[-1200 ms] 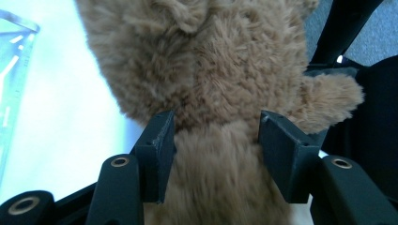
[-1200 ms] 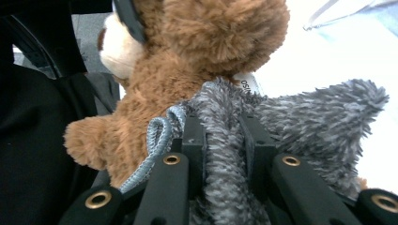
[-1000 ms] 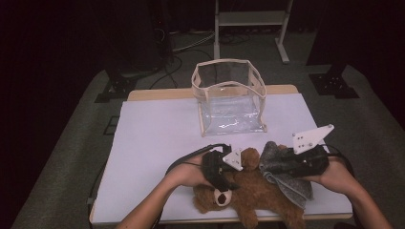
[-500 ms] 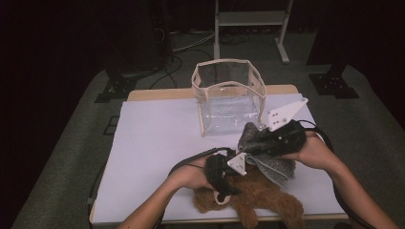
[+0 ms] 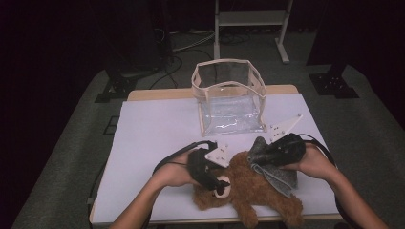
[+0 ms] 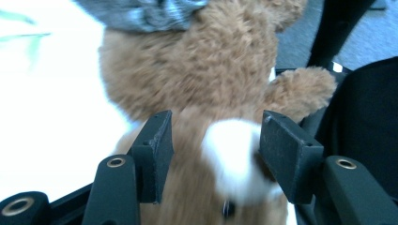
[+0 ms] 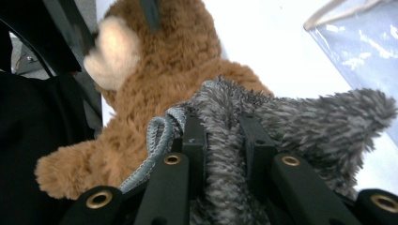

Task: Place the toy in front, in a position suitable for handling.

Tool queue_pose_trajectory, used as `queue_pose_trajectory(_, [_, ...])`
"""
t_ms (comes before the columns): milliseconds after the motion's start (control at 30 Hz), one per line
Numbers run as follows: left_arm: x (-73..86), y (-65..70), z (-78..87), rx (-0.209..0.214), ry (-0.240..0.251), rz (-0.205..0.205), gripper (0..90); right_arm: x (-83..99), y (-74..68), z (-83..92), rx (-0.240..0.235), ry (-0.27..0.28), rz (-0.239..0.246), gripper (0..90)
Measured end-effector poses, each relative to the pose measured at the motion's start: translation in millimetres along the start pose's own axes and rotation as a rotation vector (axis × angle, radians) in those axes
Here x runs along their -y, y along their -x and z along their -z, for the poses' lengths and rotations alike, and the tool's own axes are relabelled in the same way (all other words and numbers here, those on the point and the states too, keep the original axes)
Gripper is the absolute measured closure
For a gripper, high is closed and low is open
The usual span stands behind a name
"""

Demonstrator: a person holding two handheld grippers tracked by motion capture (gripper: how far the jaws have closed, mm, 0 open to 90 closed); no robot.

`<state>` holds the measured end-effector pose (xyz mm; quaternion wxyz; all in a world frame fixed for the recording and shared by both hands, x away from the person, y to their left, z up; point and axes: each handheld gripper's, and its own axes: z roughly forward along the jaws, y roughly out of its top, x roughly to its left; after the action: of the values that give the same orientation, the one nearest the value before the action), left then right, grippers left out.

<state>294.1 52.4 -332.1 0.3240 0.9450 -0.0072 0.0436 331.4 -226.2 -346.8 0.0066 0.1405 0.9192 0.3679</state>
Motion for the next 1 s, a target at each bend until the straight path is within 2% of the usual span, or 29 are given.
queue_pose_trajectory(100, [13.3, -5.8, 12.4, -0.042, -0.003, 0.047, 43.1, 9.0, 1.7, 1.1, -0.008, 0.019, -0.022, 74.8])
queue_pose_trajectory(167, [22.9, -10.5, 13.0, -0.054, -0.023, 0.074, 42.9, 13.3, 2.2, 1.7, -0.006, 0.022, -0.032, 74.9])
queue_pose_trajectory(233, [31.6, -13.6, 7.2, -0.035, -0.033, 0.100, 43.1, 16.5, 2.7, 2.4, -0.004, 0.022, -0.043, 74.8])
queue_pose_trajectory(333, [39.1, -16.5, 0.5, 0.022, 0.021, 0.138, 45.1, 15.1, 2.0, 2.9, -0.002, 0.005, -0.039, 74.8])
queue_pose_trajectory(433, [39.8, -17.6, -1.9, 0.029, 0.034, 0.155, 48.7, 4.9, 0.6, 3.8, 0.006, -0.044, -0.005, 74.7])
queue_pose_trajectory(500, [38.9, -16.8, -4.3, 0.035, 0.029, 0.149, 49.2, -6.7, -0.7, 6.9, 0.017, -0.077, 0.023, 74.7])
queue_pose_trajectory(700, [39.1, -15.1, -5.7, 0.037, 0.030, 0.140, 49.2, -41.9, -8.2, 8.3, 0.028, -0.077, 0.093, 74.7])
queue_pose_trajectory(867, [37.0, -9.0, -6.5, 0.027, 0.018, 0.109, 49.3, -66.8, -12.5, -6.3, 0.000, -0.055, 0.136, 74.6])
queue_pose_trajectory(1000, [36.2, -8.1, -6.3, 0.021, 0.009, 0.101, 49.2, -73.1, -15.7, -21.7, -0.021, -0.068, 0.148, 74.6])
